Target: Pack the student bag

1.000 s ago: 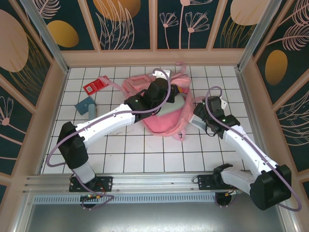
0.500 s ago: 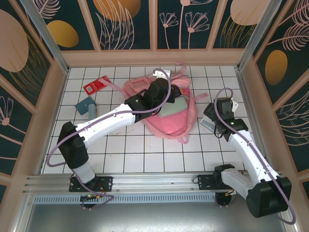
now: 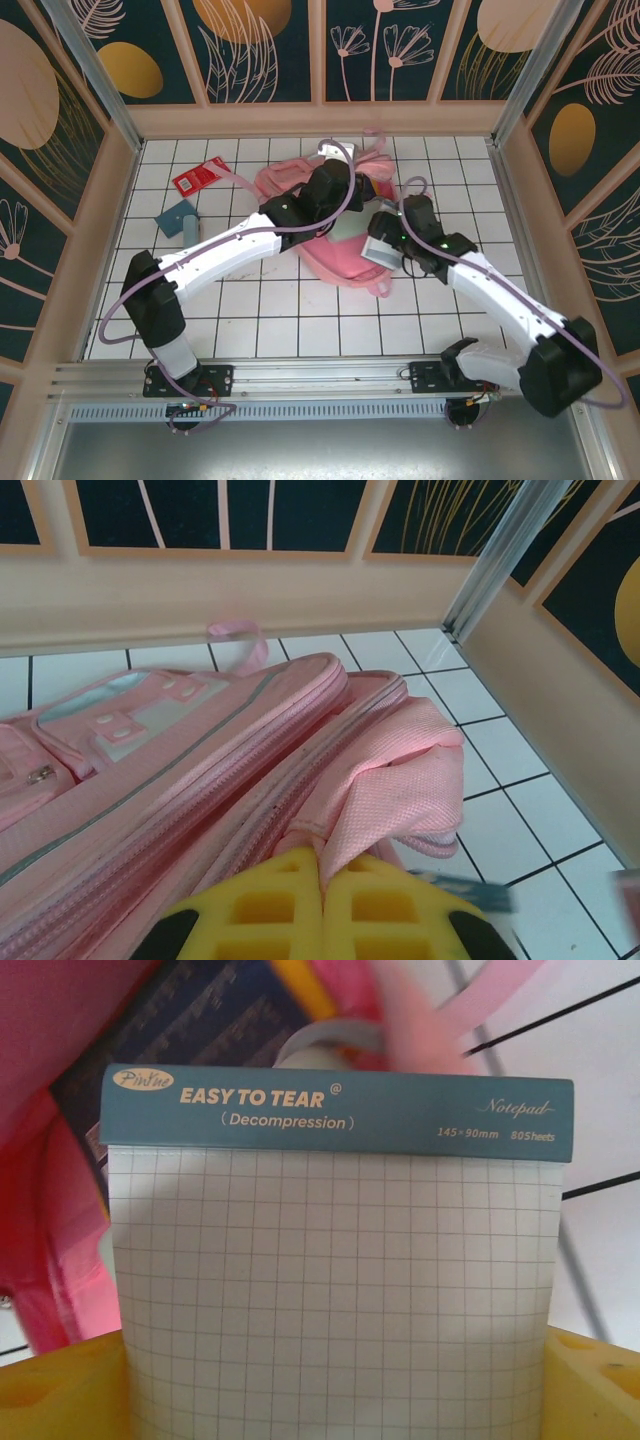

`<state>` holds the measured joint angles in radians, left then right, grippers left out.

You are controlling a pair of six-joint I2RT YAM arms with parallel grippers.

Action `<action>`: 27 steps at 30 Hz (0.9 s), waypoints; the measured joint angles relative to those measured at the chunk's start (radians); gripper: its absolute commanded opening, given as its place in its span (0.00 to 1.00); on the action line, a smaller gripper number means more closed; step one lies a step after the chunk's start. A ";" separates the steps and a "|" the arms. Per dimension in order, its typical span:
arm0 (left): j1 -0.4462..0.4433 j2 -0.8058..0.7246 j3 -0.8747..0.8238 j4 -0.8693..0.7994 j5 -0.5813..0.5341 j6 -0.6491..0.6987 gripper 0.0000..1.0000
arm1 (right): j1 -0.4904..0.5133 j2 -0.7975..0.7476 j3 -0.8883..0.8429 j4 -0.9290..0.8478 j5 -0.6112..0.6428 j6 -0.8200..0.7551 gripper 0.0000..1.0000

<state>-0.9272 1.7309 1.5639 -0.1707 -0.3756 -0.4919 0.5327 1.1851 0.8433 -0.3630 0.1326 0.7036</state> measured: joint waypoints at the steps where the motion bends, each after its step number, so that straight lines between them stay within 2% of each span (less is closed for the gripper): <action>1: 0.000 0.007 0.008 0.000 0.000 0.000 0.00 | 0.004 0.034 0.005 0.026 -0.017 0.014 0.87; 10: 0.000 0.018 0.019 -0.001 0.008 0.000 0.00 | 0.005 0.339 0.199 0.142 -0.056 0.109 0.90; 13: 0.006 0.018 0.019 -0.005 -0.003 -0.005 0.00 | -0.004 0.427 0.281 0.160 -0.055 0.131 0.99; 16: 0.016 0.018 0.019 0.002 0.000 -0.008 0.00 | -0.016 0.491 0.348 0.175 -0.048 0.144 0.99; 21: 0.013 0.018 0.019 0.002 -0.002 -0.008 0.00 | -0.019 0.506 0.366 0.187 -0.048 0.142 0.99; 24: 0.011 0.018 0.019 0.002 0.000 -0.007 0.00 | -0.020 0.476 0.316 0.215 -0.054 0.134 0.99; 27: 0.010 0.018 0.019 0.001 0.001 -0.007 0.00 | -0.019 0.402 0.222 0.246 -0.076 0.114 0.91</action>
<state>-0.9173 1.7485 1.5829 -0.1696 -0.3748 -0.4992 0.5133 1.5875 1.0653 -0.1173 0.0566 0.8177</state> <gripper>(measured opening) 0.066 0.966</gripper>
